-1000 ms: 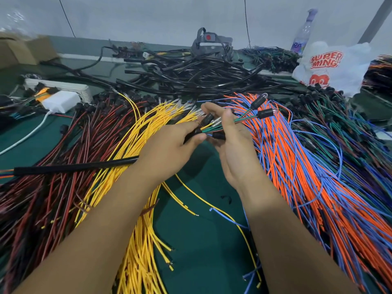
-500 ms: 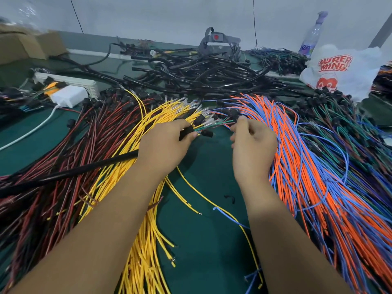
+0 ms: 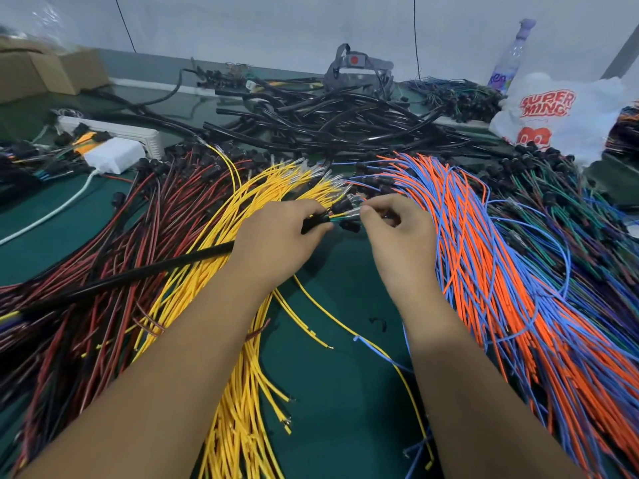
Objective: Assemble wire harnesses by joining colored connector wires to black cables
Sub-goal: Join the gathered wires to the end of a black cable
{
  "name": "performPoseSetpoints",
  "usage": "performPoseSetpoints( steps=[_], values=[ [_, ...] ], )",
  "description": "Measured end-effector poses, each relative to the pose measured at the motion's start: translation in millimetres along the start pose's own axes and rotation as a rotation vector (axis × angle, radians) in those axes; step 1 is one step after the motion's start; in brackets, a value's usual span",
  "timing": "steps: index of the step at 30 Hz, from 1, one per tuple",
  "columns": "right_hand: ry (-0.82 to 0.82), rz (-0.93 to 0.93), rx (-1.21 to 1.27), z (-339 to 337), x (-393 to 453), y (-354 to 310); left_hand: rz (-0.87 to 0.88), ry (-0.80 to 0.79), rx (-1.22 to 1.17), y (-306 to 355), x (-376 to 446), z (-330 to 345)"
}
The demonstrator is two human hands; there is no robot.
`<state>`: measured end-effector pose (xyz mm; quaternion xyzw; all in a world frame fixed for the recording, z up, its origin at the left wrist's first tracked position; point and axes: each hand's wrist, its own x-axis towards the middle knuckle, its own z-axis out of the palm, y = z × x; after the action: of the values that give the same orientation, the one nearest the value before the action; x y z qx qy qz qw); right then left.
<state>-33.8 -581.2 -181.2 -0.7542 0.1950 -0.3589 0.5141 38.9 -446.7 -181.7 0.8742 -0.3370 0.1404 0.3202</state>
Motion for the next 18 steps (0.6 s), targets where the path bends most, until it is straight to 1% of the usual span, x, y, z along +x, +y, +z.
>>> performPoseSetpoints(
  steps=[4,7,10,14,18],
  values=[
    [0.023,-0.102,0.039,0.8,-2.7,-4.9,-0.018,-0.015,-0.002,-0.1,0.5,-0.4],
    [-0.034,-0.154,0.021,0.0,-3.5,-5.6,0.004,-0.015,-0.009,0.0,0.0,-0.5],
    [-0.084,-0.154,-0.01,0.2,-2.9,-4.5,0.027,-0.012,-0.019,0.0,-0.8,-0.8],
    [-0.108,-0.159,-0.074,1.4,-3.4,-4.4,0.047,-0.005,-0.012,0.1,-1.4,-0.3],
    [-0.073,-0.133,-0.043,1.4,-5.2,-5.8,0.073,0.091,-0.026,2.9,-1.4,-1.5]
  ],
)
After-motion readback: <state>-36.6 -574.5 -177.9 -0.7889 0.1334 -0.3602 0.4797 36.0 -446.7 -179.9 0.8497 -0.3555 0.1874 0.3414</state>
